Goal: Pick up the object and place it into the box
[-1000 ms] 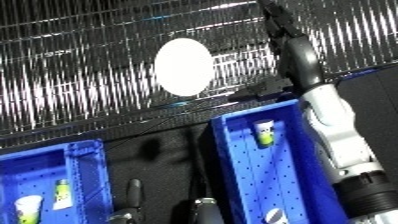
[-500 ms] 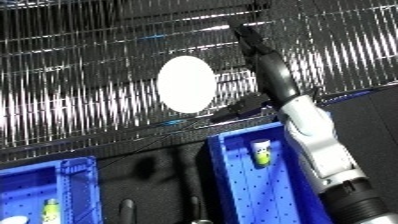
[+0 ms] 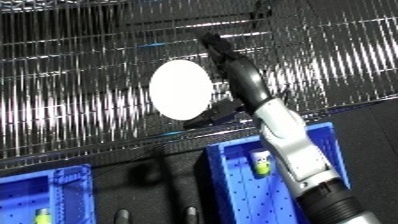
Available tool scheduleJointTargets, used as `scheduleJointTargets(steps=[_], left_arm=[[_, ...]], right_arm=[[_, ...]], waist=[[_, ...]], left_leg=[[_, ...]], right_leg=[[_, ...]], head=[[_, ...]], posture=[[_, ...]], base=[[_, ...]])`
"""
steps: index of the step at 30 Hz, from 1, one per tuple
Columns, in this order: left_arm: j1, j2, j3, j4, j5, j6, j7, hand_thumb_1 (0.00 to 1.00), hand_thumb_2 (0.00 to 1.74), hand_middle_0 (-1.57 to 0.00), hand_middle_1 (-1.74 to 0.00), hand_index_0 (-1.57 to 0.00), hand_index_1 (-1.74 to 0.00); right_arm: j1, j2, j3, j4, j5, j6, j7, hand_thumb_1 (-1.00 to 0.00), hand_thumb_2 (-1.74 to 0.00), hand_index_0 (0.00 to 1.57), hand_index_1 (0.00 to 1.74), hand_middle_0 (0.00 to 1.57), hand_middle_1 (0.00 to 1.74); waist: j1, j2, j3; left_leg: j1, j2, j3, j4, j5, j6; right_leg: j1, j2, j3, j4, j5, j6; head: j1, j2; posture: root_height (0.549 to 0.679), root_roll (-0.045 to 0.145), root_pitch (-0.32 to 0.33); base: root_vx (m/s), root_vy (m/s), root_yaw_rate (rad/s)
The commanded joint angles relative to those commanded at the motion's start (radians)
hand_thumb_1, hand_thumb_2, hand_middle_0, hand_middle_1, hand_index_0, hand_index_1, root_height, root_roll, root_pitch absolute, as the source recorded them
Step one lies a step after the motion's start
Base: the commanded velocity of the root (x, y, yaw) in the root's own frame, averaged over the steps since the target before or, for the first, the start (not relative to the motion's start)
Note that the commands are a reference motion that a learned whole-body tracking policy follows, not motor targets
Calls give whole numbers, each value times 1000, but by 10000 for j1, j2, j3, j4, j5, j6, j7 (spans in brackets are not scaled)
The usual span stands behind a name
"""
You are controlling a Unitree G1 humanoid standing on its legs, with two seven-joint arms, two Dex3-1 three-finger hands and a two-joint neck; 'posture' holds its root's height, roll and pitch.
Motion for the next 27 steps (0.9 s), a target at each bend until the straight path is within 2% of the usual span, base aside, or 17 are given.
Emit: scheduleJointTargets(steps=[7, 13, 18, 21, 24, 27], left_arm=[[41, -17, -12, -96, -41, 56, 31, 0, 0, 0, 0, 0, 0], [47, -33, -21, -64, -4, 38, -2, 0, 0, 0, 0, 0, 0], [76, -57, 43, -6, 65, 10, -24, 0, 0, 0, 0, 0, 0], [124, -52, 123, 7, 68, -12, -23, 0, 0, 0, 0, 0, 0], [191, -61, 268, 64, 98, -62, -31, 0, 0, 0, 0, 0, 0], [267, -73, 482, 138, 97, -135, -24, 0, 0, 0, 0, 0, 0]], right_arm=[[61, 147, -24, 51, 148, 24, 263, -700, -1218, 1099, 1218, 1099, 1218], [165, 198, -105, 53, 249, -13, 521, -1000, -1740, 1570, 1740, 1570, 1740], [365, 166, -205, -295, 498, 37, 587, -1000, -1740, 1570, 1740, 1570, 1740], [638, 84, -406, -703, 612, -84, 518, -1000, -1740, 1570, 1740, 1570, 1740], [1063, -39, -758, -1318, 621, -305, 399, -1000, -1740, 1570, 1740, 1570, 1740], [1711, -208, -1274, -2381, 485, -442, 172, -1000, -1740, 1570, 1740, 1570, 1740]], waist=[[46, 66, 0], [37, 67, 0], [-43, -6, 0], [-131, -78, 0], [-264, -178, 0], [-458, -317, 0]], left_leg=[[90, -46, -9, -230, 120, -3], [219, -35, -22, -388, 188, -18], [356, 21, -18, -476, 210, -29], [512, 72, -12, -640, 275, -55], [769, 133, -11, -940, 392, -107], [1101, 202, -2, -1351, 549, -171]], right_leg=[[63, -19, -24, -111, 40, 19], [177, -21, -68, -216, 55, 7], [304, 9, -69, -277, 39, -23], [440, 47, -49, -421, 81, -12], [661, 100, -4, -676, 155, 24], [931, 172, 54, -1017, 259, 88]], head=[[-16, -9], [7, 82], [-97, 42], [-207, 16], [-471, -34], [-863, -60]], posture=[[615, 83, 133], [617, 83, 130], [618, 84, 124], [620, 83, 120], [623, 82, 113], [628, 81, 108]], base=[[3, 6, 13], [-15, -16, 4], [-25, -25, -28], [-17, -21, -74], [-7, -19, -91], [-1, -13, -121]])
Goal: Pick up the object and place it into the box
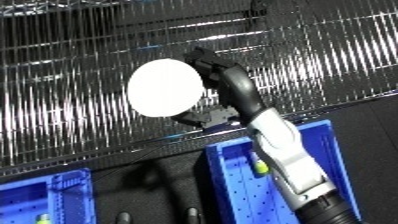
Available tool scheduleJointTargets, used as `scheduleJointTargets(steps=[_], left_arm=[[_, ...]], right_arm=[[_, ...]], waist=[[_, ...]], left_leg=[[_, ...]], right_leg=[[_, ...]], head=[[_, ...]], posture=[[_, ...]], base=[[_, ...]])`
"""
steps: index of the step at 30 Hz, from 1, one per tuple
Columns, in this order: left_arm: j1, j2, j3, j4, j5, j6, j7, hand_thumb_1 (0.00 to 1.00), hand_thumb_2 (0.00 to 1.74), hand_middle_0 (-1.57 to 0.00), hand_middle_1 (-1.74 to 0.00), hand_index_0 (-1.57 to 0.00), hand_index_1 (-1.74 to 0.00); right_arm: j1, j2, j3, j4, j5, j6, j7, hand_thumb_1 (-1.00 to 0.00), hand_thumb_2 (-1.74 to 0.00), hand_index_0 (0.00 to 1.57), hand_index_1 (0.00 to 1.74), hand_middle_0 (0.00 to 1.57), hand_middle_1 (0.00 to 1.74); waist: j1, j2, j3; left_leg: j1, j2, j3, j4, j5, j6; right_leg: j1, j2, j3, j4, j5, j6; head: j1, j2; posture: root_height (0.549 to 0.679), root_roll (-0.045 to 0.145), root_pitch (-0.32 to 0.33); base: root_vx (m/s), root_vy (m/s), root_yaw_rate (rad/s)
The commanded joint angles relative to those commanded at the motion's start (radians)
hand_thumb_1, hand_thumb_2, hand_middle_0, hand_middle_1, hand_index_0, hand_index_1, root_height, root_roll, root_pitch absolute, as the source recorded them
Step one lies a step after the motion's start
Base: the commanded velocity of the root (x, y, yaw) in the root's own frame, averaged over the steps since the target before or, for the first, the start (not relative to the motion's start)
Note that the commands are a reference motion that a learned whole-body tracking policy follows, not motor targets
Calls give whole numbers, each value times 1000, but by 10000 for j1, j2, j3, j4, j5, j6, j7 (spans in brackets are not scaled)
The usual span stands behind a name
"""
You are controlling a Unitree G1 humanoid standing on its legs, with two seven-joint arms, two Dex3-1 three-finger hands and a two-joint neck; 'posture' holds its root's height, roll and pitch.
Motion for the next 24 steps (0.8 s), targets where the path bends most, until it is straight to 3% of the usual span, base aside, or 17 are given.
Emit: scheduleJointTargets(steps=[8, 13, 17, 21, 24], left_arm=[[149, 21, 772, -8, -208, -29, 180, 0, 0, 0, 0, 0, 0], [283, -21, 1233, 296, -232, -200, 168, 0, 0, 0, 0, 0, 0], [410, -118, 1556, 481, -228, -297, 165, 0, 0, 0, 0, 0, 0], [567, -226, 1782, 548, -147, -369, 141, 0, 0, 0, 0, 0, 0], [741, -310, 1785, 550, -43, -526, 34, 0, 0, 0, 0, 0, 0]], right_arm=[[2512, -445, -1459, -3214, -894, 155, -688, -1000, -1740, 1570, 1740, 1570, 1740], [4324, -329, -2580, -4168, -916, -467, -1511, -1000, -1740, 1570, 1740, 1570, 1740], [5672, 96, -3378, -4363, -812, -972, -2135, -1000, -1740, 1570, 1740, 1570, 1740], [7044, 517, -3883, -3896, -732, -1321, -2603, -1000, -1740, 1570, 1740, 1570, 1740], [7886, 616, -4274, -3043, -218, -1700, -2646, -1000, -1740, 1570, 1740, 1570, 1740]], waist=[[-612, -417, 0], [-1007, -627, 0], [-1294, -694, 0], [-1551, -722, 0], [-1690, -655, 0]], left_leg=[[728, 210, 60, -873, 325, -134], [1256, 341, 151, -1388, 458, -205], [1527, 393, 255, -1557, 449, -226], [1699, 415, 337, -1564, 366, -191], [1833, 404, 383, -1599, 335, -174]], right_leg=[[623, 177, 158, -871, 305, 196], [1069, 279, 232, -1384, 431, 294], [1326, 322, 289, -1622, 463, 321], [1482, 345, 372, -1695, 453, 317], [1580, 336, 438, -1764, 463, 317]], head=[[-1089, -332], [-1552, -459], [-1638, -572], [-1640, -645], [-1406, -733]], posture=[[638, 77, 97], [644, 75, 89], [647, 75, 84], [649, 77, 77], [650, 79, 73]], base=[[3, -13, -127], [17, -18, -130], [4, -4, -145], [3, -12, -129], [-3, -7, -112]])
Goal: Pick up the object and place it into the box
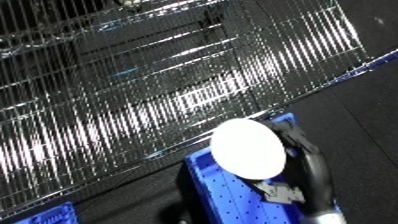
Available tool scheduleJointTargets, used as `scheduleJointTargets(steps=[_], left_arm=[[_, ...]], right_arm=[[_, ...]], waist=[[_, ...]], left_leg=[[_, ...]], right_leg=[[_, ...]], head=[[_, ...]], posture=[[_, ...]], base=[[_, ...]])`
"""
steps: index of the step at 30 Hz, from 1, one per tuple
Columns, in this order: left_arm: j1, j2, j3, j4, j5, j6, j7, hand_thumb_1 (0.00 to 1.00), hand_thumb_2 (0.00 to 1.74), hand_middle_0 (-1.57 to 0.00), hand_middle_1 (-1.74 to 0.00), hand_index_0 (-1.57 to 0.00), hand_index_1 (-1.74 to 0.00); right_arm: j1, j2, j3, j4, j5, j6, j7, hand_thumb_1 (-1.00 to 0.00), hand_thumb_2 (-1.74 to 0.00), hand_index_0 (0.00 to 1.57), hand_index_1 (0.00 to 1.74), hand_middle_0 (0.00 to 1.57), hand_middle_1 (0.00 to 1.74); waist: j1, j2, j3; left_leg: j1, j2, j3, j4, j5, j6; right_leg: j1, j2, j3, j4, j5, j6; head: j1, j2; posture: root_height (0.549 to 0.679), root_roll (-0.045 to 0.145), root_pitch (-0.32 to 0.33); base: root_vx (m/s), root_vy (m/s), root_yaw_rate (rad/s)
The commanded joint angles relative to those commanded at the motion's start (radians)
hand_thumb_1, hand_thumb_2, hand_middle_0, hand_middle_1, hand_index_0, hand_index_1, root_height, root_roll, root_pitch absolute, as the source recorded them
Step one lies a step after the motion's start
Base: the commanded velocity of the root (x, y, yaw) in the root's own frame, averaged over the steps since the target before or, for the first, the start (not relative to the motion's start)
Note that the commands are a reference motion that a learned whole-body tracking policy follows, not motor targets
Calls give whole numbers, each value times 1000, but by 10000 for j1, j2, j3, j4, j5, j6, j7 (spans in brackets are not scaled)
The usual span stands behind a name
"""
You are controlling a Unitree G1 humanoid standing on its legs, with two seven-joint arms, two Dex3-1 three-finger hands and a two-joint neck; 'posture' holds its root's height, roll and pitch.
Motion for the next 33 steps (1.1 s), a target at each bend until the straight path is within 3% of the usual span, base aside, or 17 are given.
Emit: scheduleJointTargets(steps=[2, 10, 22, 33], left_arm=[[76, -36, -68, 50, 0, -104, -93, 0, 0, 0, 0, 0, 0], [-15, -117, -488, 479, -126, -333, -499, 0, 0, 0, 0, 0, 0], [-261, -172, -887, 681, -234, -204, -678, 0, 0, 0, 0, 0, 0], [-381, -93, -906, 730, -177, -100, -775, 0, 0, 0, 0, 0, 0]], right_arm=[[306, 30, -213, 784, 414, -242, 61, -1000, -1740, 1570, 1740, 1570, 1740], [198, -70, -450, 4073, 1525, -523, 421, -600, -1044, 942, 1044, 942, 1044], [-618, -359, -438, 6795, 1635, -470, 991, 0, 0, 0, 0, 0, 0], [-848, -298, -409, 7353, 1937, -75, 1764, 0, 0, 0, 0, 0, 0]], waist=[[-64, 98, 0], [-90, 571, 0], [65, 847, 0], [176, 815, 0]], left_leg=[[97, -33, 18, -44, -1, 1], [304, -191, 19, -70, 173, -60], [288, -332, -44, -89, 352, -85], [244, -362, -115, -74, 470, -104]], right_leg=[[60, -11, 44, -52, 4, -6], [204, -70, 147, -120, -49, -135], [192, -54, 108, -60, -56, -186], [214, 3, 28, -3, -52, -195]], head=[[221, -123], [1161, -400], [1613, -724], [1643, -1098]], posture=[[650, 82, 70], [651, 94, 56], [651, 101, 48], [650, 99, 44]], base=[[-4, 14, -96], [-10, 20, -36], [-15, -2, 21], [-4, -3, 23]])
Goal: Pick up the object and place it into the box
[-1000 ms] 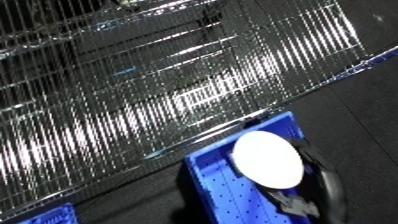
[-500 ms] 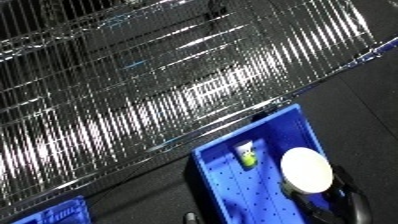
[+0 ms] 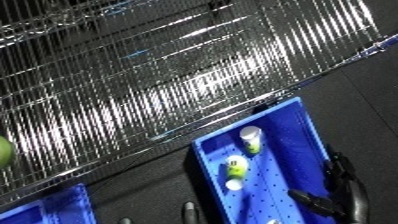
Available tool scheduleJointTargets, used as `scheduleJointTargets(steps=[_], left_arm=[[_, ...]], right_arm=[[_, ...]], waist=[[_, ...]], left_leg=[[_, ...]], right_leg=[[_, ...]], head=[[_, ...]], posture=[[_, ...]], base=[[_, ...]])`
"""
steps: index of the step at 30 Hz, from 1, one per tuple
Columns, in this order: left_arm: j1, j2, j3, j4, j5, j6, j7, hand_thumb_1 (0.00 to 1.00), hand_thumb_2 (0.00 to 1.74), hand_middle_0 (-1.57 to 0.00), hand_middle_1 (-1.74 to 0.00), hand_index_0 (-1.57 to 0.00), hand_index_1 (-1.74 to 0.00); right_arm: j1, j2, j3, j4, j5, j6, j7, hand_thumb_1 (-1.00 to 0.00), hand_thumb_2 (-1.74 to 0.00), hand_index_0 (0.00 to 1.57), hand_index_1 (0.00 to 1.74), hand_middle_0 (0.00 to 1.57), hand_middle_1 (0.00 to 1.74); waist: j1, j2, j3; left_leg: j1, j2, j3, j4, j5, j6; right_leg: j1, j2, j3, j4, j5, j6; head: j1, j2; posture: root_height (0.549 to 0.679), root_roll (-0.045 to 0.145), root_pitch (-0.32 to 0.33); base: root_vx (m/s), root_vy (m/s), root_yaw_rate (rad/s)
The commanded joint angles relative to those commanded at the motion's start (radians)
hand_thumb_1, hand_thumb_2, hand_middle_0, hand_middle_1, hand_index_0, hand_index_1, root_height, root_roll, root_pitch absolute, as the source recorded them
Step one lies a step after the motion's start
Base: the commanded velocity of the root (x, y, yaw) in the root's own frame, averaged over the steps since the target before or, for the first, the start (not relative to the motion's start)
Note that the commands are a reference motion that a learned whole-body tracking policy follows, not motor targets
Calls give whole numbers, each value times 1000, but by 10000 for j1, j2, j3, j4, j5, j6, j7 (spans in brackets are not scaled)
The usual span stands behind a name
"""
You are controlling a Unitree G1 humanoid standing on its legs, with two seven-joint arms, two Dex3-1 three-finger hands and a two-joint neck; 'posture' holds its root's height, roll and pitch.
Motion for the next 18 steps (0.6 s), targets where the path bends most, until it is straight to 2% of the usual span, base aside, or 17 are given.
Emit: scheduleJointTargets(steps=[6, 12, 18], left_arm=[[-62, 76, 30, 52, 74, 33, -40, 0, 0, 0, 0, 0, 0], [-183, 251, 125, 24, 200, 149, -54, 0, 0, 0, 0, 0, 0], [-444, 424, 144, 120, 333, 217, 15, 0, 0, 0, 0, 0, 0]], right_arm=[[-50, 174, 466, 2, -738, 301, 604, 0, 0, 0, 0, 0, 0], [-182, 506, 1401, -450, -1652, 822, 1131, 0, 0, 0, 0, 0, 0], [-499, 870, 2215, -584, -1786, 1361, 1610, 0, 0, 0, 0, 0, 0]], waist=[[93, -131, 0], [255, -387, 0], [487, -684, 0]], left_leg=[[-32, -17, -44, 84, -20, 12], [-26, 7, -93, 157, -118, 45], [-40, 73, -176, 178, -176, 64]], right_leg=[[60, 56, -41, 60, -26, -13], [168, 103, -100, 129, -52, -10], [320, 142, -223, 105, -61, 15]], head=[[-288, -380], [-1121, -697], [-1881, -922]], posture=[[650, 96, 39], [650, 91, 32], [651, 84, 28]], base=[[-4, 0, 31], [-11, -14, 65], [-15, -33, 102]])
